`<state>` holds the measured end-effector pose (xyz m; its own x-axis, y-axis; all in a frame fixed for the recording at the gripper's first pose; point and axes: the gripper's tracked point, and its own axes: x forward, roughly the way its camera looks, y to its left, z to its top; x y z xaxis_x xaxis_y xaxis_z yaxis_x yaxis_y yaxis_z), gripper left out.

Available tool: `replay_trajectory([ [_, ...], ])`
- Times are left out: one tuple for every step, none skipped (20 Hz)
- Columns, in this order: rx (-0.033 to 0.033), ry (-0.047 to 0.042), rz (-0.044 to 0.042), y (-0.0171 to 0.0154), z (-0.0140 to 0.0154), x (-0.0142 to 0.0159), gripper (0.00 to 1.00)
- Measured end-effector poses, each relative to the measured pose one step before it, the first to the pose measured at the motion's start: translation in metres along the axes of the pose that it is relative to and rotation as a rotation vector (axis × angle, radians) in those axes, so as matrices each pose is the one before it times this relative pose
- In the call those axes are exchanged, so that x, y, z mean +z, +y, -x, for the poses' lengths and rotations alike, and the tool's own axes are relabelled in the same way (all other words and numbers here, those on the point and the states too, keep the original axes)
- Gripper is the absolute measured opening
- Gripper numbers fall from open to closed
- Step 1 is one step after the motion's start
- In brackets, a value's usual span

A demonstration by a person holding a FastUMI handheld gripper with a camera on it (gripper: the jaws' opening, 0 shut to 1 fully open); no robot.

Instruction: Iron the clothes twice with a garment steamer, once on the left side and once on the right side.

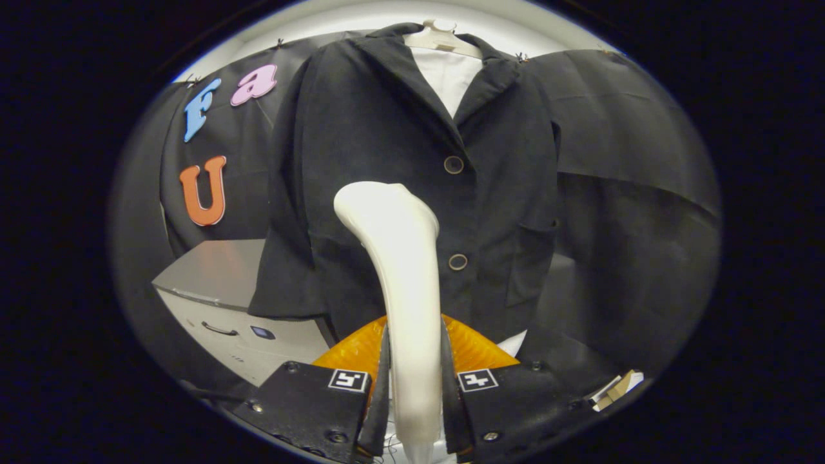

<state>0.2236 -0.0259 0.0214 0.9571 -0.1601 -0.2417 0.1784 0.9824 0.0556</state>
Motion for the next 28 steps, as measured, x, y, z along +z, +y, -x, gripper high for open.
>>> replay_trajectory([
  [-0.00024,0.00964,0.00033,-0.0003,-0.00085,-0.00504,0.37],
  [-0.00087,0.0077,-0.00068,-0.00038,0.00001,-0.00475,0.37],
  [-0.00157,0.00664,0.00236,0.00004,-0.00096,-0.00502,0.37],
  [-0.0009,0.00608,0.00241,-0.00071,-0.00132,-0.00482,0.37],
  [-0.00114,0.00504,0.00393,-0.00001,-0.0017,-0.00459,0.37],
  [-0.00115,0.00522,0.00617,0.00038,-0.0012,-0.00671,0.37],
  [-0.00262,0.00546,0.00382,0.00073,-0.00245,-0.00508,0.37],
  [-0.0019,0.00881,0.00151,-0.00109,-0.0025,-0.00507,0.37],
  [-0.00067,0.00877,0.00058,-0.00057,-0.00088,-0.00384,0.37],
  [-0.00138,0.01226,0.00259,0.00043,-0.0021,-0.00731,0.37],
  [-0.00161,0.01209,0.00332,-0.00019,-0.00119,-0.00546,0.37],
  [0.00043,0.01501,0.00042,0.0007,-0.00086,-0.00642,0.37],
  [-0.00118,0.01091,0.00401,0.00014,-0.00061,-0.00536,0.37],
  [-0.00106,0.01173,0.00118,-0.00047,-0.00188,-0.00774,0.37],
  [0.00146,0.0074,-0.0004,0.0007,-0.00095,-0.00299,0.37],
  [0.0014,0.00874,-0.00021,0.00041,-0.0009,-0.00394,0.37],
  [0.00105,0.00499,-0.0015,0.00004,-0.00007,-0.00128,0.37],
  [0.00029,0.0027,-0.00277,0.00021,0.00034,-0.00087,0.37],
  [0.0004,0.00057,-0.00399,-0.00011,0.00147,0.00071,0.37],
  [0.00138,-0.00005,-0.0057,-0.00017,0.00082,0.00052,0.37],
  [0.00094,-0.00032,-0.00465,-0.0013,0.00146,0.00066,0.37],
  [0.00108,-0.00214,-0.00528,-0.00242,0.00251,0.00073,0.37],
  [-0.00141,-0.00564,-0.00631,-0.0018,0.00223,0.00146,0.37],
  [-0.00148,-0.00423,-0.00629,-0.00298,0.00428,0.00007,0.37],
  [-0.00115,-0.0043,-0.00934,-0.00395,0.00454,0.00057,0.37],
  [-0.00108,-0.00574,-0.01158,-0.0057,0.00703,0.00087,0.37],
  [-0.00233,-0.00693,-0.01033,-0.00494,0.00554,0.00144,0.37],
  [-0.00402,-0.00721,-0.00835,-0.00821,0.00561,0.00106,0.37],
])
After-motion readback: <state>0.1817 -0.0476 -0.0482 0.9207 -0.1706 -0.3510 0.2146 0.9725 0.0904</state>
